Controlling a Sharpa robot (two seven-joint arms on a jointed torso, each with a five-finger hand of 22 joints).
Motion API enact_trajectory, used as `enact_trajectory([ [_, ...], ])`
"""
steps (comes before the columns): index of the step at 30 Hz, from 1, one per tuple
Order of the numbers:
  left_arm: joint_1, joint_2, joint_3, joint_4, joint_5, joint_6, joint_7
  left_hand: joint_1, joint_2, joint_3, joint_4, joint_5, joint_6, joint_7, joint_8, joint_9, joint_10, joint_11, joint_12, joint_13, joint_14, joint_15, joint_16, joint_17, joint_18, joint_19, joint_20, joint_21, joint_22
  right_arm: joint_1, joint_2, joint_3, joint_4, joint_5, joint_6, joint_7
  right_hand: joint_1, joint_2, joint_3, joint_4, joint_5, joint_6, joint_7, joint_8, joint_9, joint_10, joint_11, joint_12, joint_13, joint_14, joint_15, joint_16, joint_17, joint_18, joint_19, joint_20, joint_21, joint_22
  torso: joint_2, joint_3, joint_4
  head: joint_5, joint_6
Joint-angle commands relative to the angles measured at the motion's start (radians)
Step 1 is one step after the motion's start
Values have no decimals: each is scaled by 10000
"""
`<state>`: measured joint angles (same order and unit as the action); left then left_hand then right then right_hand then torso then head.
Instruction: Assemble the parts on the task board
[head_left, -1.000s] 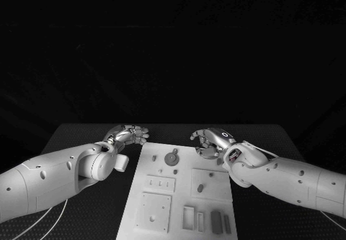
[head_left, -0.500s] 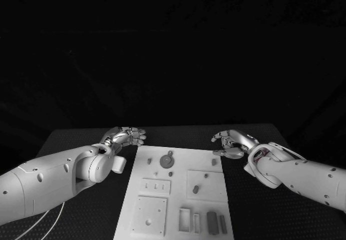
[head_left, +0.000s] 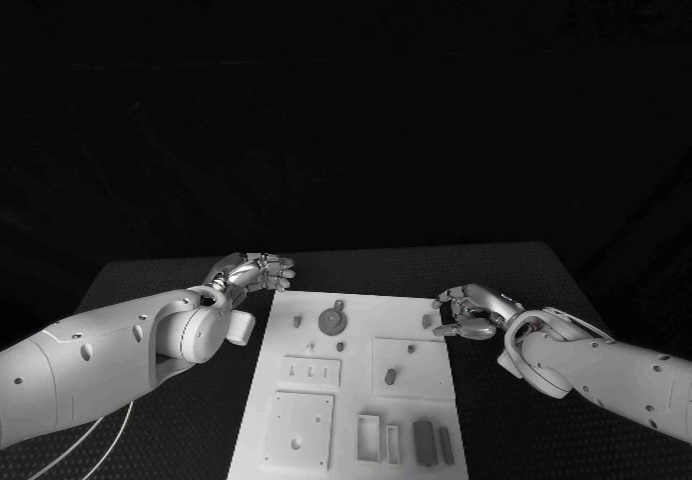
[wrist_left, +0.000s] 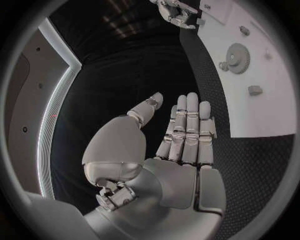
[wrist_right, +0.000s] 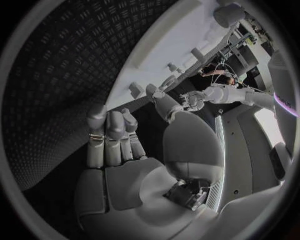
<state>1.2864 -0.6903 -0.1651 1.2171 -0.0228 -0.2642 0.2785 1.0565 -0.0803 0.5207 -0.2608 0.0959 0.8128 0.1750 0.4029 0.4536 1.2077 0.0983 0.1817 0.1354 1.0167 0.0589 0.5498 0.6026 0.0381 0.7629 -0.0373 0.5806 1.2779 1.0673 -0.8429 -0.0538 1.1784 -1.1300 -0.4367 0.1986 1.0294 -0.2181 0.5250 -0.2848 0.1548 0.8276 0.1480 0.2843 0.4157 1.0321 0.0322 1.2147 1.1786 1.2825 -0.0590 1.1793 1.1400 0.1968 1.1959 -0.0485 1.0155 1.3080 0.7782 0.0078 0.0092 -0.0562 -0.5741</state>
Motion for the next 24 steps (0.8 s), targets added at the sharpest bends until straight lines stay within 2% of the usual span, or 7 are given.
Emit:
enact_trajectory([
  [1,-10,4,7,-4,24,200,84,-50,2,33,-1,-50,-38,-11,-27,16,7,24,-34,4,-3,14,46,8,141,-54,-15,47,-13,-82,114,11,-190,196,263,259,100,15,-67,-15,-53,71,149,-50,-17,-759,178,-50,9,-63,-14,-65,14,650,-106,-15,-46,98,22,66,-15,36,-41],
  [5,-26,12,7,4,24,210,89,-51,5,33,0,-51,-39,-11,-28,17,7,25,-35,4,-5,15,46,8,141,-55,-15,47,-14,-177,260,12,-381,205,252,305,164,57,-108,-15,-76,65,148,-49,-17,-767,178,-44,10,-67,-14,-66,21,650,-114,-13,-48,100,45,106,-10,43,-62],
  [9,-39,17,7,6,24,216,87,-52,8,34,1,-51,-40,-10,-29,18,6,25,-36,4,-6,15,45,8,140,-56,-15,48,-14,-246,411,12,-525,308,302,356,286,157,-122,-2,-195,100,140,-26,-11,-767,168,-30,11,-65,-23,-65,32,650,-119,-4,-53,100,40,92,-13,76,-115],
  [10,-41,19,7,4,24,217,85,-52,8,34,1,-51,-40,-10,-29,18,6,25,-36,4,-6,16,45,8,140,-56,-15,48,-15,-248,448,12,-557,339,290,375,336,218,-77,19,-395,117,124,-16,-7,-766,166,-29,9,-64,-21,-66,32,650,-116,-4,-56,97,44,105,-10,78,-112],
  [13,-44,23,7,-3,24,220,83,-53,9,33,2,-52,-40,-10,-29,18,6,25,-36,4,-6,16,45,8,140,-57,-14,48,-15,-250,487,12,-596,342,292,395,478,354,115,110,-962,154,110,4,-3,-766,150,-34,-1,-64,-24,-76,33,650,-111,3,-72,85,38,94,-5,77,-116],
  [19,-47,28,7,-1,22,233,80,-57,13,33,5,-53,-39,-10,-29,20,7,26,-37,4,-7,16,45,8,139,-58,-13,48,-15,-250,533,13,-639,349,336,415,607,348,470,313,-1054,166,63,11,-12,-758,100,-31,-15,-57,-84,-88,41,650,-100,37,-70,89,31,72,-10,77,-143],
  [24,-47,28,7,-1,18,238,78,-60,15,33,8,-53,-39,-10,-29,22,8,26,-37,5,-7,17,44,8,138,-59,-13,49,-16,-250,591,13,-637,352,336,447,714,527,793,469,-1062,338,2,128,44,-736,44,-17,-23,-52,-136,-79,60,650,-101,47,-48,108,27,73,-14,82,-170],
])
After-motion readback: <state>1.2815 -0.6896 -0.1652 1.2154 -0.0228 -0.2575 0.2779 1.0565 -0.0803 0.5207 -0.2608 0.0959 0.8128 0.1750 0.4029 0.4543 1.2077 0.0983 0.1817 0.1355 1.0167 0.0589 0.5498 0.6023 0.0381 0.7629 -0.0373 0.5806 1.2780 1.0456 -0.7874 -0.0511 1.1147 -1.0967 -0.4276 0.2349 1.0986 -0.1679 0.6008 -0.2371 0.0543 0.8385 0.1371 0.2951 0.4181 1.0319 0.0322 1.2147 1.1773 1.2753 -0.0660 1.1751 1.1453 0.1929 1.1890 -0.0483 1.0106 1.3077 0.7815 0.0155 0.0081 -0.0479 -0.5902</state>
